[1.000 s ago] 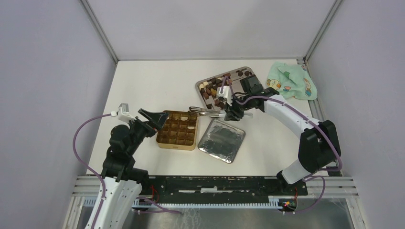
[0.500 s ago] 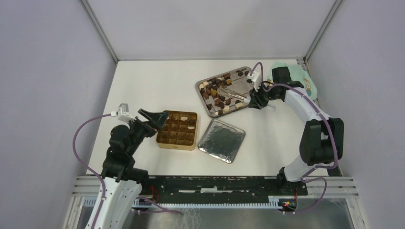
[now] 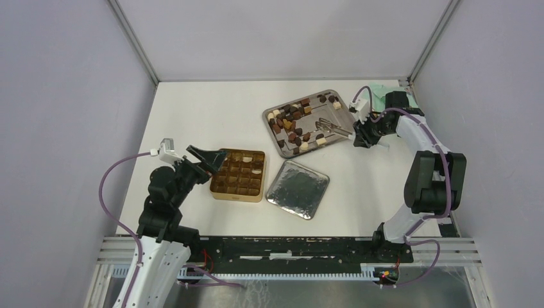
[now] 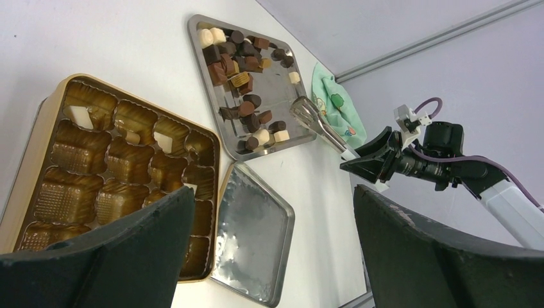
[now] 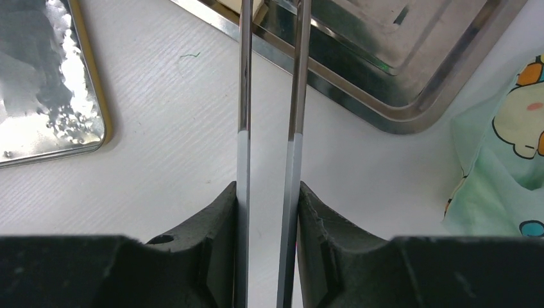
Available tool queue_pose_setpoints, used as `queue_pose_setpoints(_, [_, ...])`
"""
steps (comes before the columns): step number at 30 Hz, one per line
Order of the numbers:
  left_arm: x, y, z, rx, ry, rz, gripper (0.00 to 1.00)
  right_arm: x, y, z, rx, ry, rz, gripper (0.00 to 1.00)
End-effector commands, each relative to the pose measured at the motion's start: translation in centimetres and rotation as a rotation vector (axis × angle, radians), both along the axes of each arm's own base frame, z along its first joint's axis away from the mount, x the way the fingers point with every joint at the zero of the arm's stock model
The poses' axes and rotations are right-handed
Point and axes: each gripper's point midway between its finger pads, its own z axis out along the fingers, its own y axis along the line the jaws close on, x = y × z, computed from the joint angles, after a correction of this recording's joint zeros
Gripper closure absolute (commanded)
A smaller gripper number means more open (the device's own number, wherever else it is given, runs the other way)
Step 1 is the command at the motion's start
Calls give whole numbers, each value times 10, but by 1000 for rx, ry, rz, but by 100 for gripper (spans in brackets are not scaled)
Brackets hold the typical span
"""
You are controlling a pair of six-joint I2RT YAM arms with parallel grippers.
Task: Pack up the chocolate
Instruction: Pick up the fake chocolate from the plate.
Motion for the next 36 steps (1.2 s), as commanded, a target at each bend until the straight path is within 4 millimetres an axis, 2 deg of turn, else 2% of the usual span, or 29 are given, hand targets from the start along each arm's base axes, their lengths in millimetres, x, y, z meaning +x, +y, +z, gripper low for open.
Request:
queue_pose_setpoints(1, [5,-4,5,-45,-3,-4,3,18,3,13,3,-56,27,61])
queue_pose_setpoints(6, [5,-4,5,-44,-3,-3,2,27,11,14,27,-56,36,61])
queue_pose_setpoints(16, [6,-4,4,-44,-2,0,2,34,59,20,44,-67,105,62])
queue_pose_setpoints(22, [6,-4,4,-40,-2,0,2,43,77,16,26,-63,95,61])
queue_pose_setpoints(36, [6,-3,7,-41,-8,1,3,57,88,9,-11,-52,66,57])
